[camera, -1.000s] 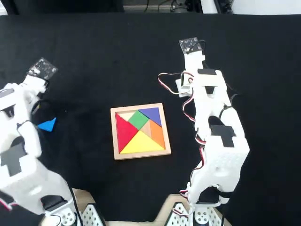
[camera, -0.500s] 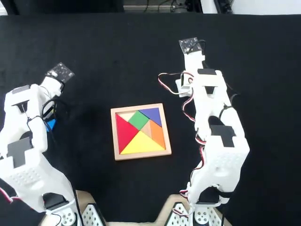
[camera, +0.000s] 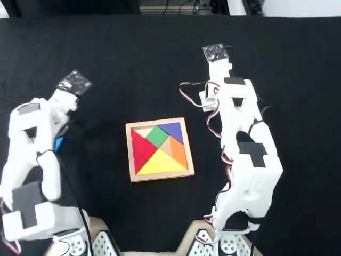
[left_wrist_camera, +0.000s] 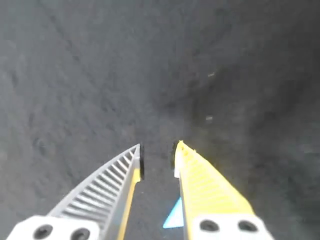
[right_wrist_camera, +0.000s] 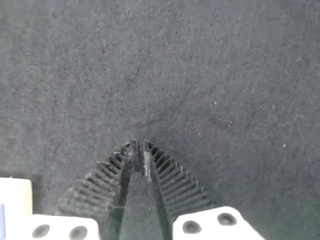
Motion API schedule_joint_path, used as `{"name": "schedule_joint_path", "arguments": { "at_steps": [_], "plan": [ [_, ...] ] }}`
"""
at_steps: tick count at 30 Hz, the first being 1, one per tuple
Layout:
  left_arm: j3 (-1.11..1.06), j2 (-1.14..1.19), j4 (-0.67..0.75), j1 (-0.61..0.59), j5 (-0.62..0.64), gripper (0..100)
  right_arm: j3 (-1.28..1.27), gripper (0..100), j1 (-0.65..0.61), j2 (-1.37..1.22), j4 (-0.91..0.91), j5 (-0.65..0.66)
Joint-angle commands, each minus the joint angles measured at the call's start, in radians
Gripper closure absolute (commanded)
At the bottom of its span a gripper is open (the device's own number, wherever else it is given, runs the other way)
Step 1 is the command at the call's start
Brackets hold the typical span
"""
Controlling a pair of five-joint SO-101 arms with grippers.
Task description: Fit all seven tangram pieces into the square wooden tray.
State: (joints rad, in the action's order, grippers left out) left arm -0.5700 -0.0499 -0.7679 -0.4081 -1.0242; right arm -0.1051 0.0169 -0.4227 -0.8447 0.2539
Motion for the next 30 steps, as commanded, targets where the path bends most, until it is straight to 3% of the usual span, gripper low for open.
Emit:
{"name": "schedule_joint_path", "arguments": {
  "at_steps": [1, 7, 13, 20, 30],
  "plan": [
    [-0.064, -0.132, 0.018, 0.102, 0.072, 87, 0.036, 98.7, -0.003, 0.061, -0.006, 0.012],
    [-0.122, -0.091, 0.123, 0.197, 0.138, 87, 0.036, 98.7, -0.003, 0.061, -0.006, 0.012],
    [-0.101, 0.061, 0.118, 0.265, 0.184, 87, 0.038, 98.7, -0.003, 0.061, -0.006, 0.012],
    [-0.018, 0.075, -0.143, 0.331, 0.141, 87, 0.039, 98.7, -0.003, 0.061, -0.006, 0.012],
    [-0.088, 0.066, -0.203, 0.392, 0.068, 87, 0.035, 98.7, -0.003, 0.065, -0.011, 0.012]
  ]
}}
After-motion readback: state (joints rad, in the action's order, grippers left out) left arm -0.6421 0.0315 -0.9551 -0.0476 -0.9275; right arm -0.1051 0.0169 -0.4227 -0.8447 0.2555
